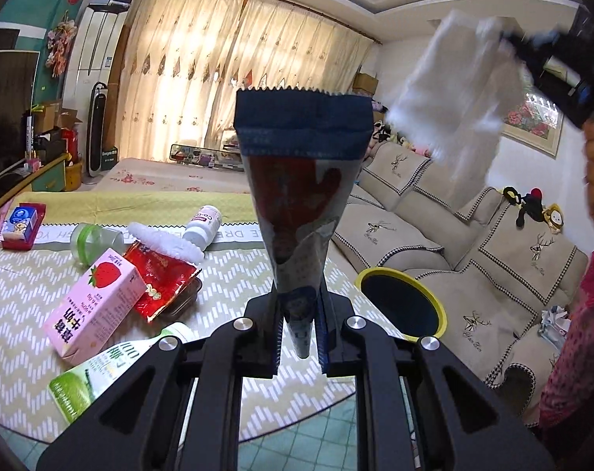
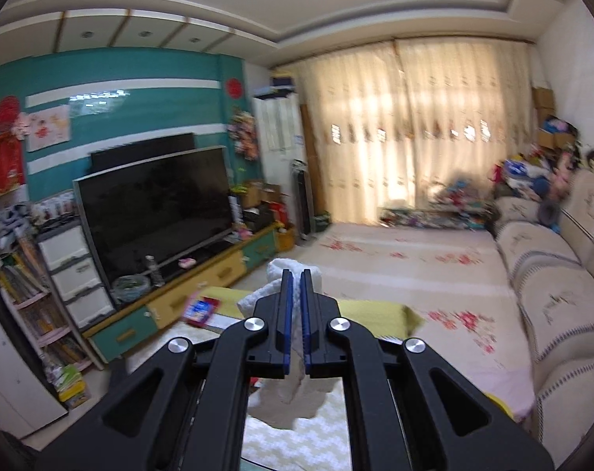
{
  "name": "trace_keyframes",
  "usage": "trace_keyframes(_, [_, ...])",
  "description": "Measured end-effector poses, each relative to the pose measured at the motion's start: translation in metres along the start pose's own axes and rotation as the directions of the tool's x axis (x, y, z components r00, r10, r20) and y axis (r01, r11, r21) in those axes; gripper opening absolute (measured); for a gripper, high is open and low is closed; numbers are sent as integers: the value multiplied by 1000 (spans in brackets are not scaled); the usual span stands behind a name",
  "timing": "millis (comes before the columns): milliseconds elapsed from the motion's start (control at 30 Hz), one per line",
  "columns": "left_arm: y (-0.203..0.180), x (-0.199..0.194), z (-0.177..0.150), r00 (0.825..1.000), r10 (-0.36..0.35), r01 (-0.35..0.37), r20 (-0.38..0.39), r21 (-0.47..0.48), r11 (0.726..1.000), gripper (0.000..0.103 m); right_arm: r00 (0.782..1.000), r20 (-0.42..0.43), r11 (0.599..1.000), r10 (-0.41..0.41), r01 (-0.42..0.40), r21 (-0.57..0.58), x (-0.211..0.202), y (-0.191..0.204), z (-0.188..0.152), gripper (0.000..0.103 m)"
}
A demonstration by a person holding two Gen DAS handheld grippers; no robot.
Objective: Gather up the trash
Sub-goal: 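Drop the tissue into the bin with the right gripper while the left gripper holds the wrapper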
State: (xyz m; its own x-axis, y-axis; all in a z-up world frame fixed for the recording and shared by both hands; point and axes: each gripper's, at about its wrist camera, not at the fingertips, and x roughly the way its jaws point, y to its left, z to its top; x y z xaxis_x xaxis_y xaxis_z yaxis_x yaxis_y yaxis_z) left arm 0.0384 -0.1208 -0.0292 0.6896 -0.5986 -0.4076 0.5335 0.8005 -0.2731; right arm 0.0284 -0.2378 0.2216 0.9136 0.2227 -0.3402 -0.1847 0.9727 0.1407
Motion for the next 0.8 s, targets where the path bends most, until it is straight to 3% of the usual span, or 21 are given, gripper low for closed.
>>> trace_keyframes(167, [-14,-19,5,1000,-12,12,4,4,1000,14,991,-78,991,-112,117,65,14,-51,-27,4])
trace_keyframes(367, [-18,-27,6,1000,-9,9,-20,-12,1000,14,956,-199,959,-214,245,145,41,-120,-71,4])
trace_keyframes(800, [-29,-2,7,997,-6,7,-76,14,1000,14,842,-426,850,-331,462,252,106,-241,-172,6])
